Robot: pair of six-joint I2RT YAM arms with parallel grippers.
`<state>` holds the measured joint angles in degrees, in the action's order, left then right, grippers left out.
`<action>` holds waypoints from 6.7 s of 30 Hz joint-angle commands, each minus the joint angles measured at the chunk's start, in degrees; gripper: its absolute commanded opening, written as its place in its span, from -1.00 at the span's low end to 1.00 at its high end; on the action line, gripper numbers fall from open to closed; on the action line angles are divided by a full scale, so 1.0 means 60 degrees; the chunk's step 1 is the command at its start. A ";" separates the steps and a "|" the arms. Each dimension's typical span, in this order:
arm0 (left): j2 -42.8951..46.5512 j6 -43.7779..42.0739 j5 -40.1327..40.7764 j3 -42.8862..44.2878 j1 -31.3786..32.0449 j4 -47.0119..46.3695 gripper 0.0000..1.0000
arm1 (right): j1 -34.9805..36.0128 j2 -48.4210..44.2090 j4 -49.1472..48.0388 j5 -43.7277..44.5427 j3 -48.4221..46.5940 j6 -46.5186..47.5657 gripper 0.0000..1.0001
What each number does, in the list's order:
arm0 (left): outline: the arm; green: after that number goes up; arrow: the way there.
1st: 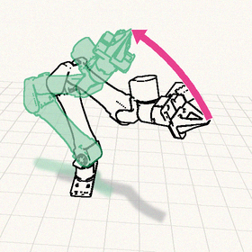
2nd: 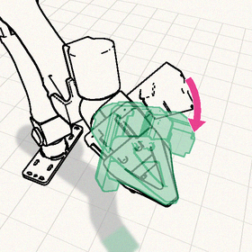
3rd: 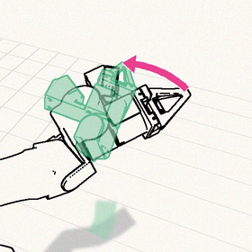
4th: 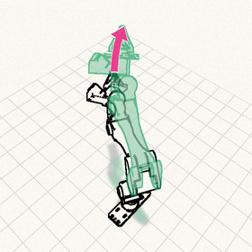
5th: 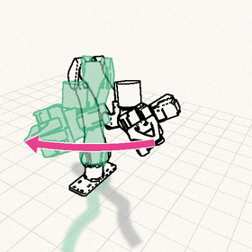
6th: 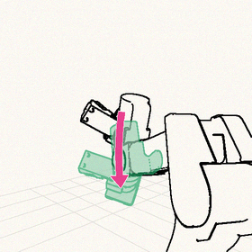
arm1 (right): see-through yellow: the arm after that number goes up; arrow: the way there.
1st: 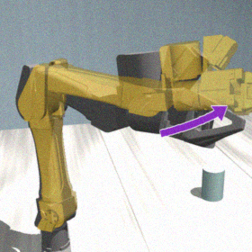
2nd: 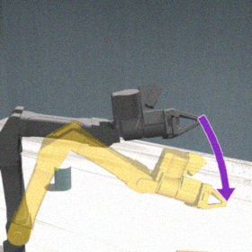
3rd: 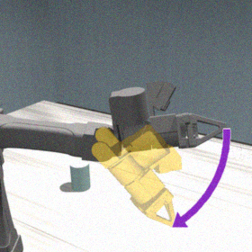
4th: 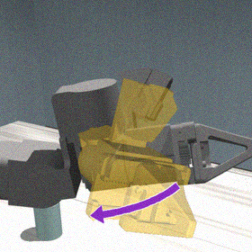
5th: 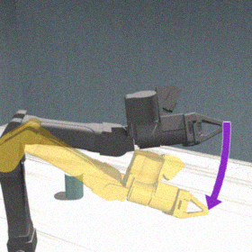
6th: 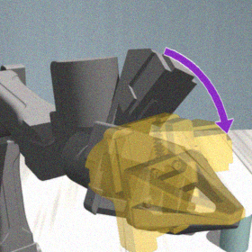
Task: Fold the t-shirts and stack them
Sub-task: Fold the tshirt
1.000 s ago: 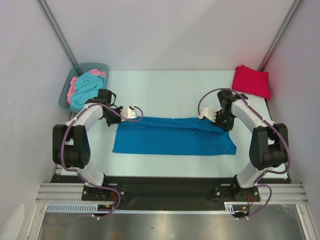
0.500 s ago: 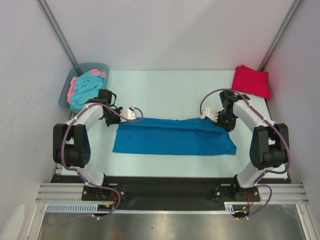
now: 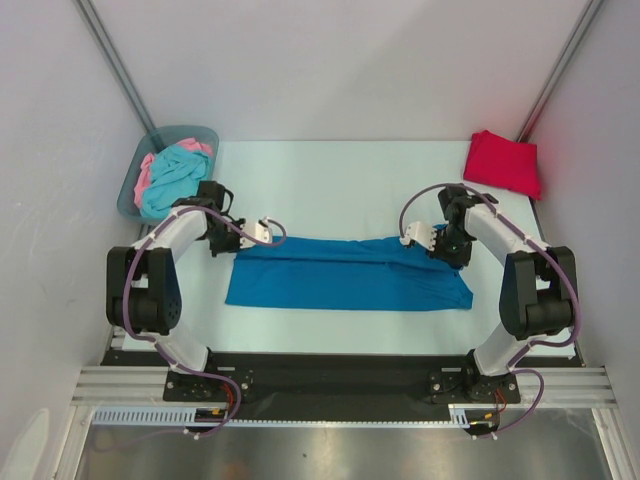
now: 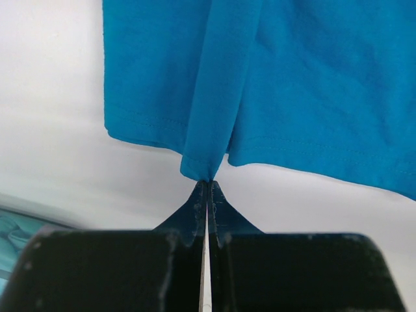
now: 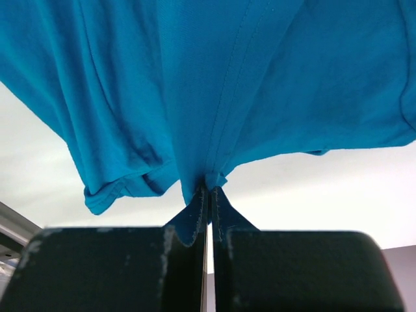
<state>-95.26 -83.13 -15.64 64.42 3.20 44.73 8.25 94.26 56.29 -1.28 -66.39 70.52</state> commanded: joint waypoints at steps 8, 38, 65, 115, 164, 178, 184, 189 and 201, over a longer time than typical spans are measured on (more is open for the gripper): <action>-0.0163 -0.0383 -0.0279 0.0293 -0.0036 0.0953 -0.99 | 0.0163 -0.0651 0.0359 0.0521 0.0474 0.0155 -1.00; -0.0602 -0.0324 -0.0338 0.0307 0.0184 0.1524 -0.99 | 0.0632 -0.0520 0.0022 0.0550 0.1016 -0.0313 -1.00; -0.1130 -0.0676 0.0540 0.0849 0.0287 0.2198 0.11 | 0.1027 0.0023 -0.0271 0.0945 0.0929 -0.0519 0.13; -0.2624 0.3074 0.0204 0.2563 0.1327 -0.0175 -0.11 | 0.0632 0.2849 -0.1896 0.0316 -0.3012 -0.2789 0.13; -0.4323 0.2371 0.1916 0.3442 0.1341 -0.0144 -0.99 | -0.0233 0.4241 -0.3534 0.0724 -0.3290 -0.2774 -0.97; -0.5318 0.2605 0.3411 0.4876 0.1195 -0.1302 -0.99 | -0.0174 0.5457 -0.4840 0.1282 -0.5047 -0.2643 -1.00; -0.5831 0.2635 0.3515 0.5609 0.1195 -0.1508 -0.99 | -0.0101 0.5940 -0.4973 0.1429 -0.5531 -0.2686 -1.00; -0.6022 0.2621 0.3588 0.5933 0.1239 -0.1522 -0.81 | 0.0045 0.6145 -0.5017 0.1545 -0.5780 -0.2657 -0.50; -0.4221 0.2033 0.3881 0.4820 0.1210 -0.1493 0.95 | 0.0383 0.5150 -0.3656 0.1181 -0.6687 -0.3461 0.10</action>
<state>-124.77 -69.95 7.33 95.26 11.38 33.06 9.45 129.16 30.68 8.34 -102.13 53.80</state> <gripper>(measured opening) 0.967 0.555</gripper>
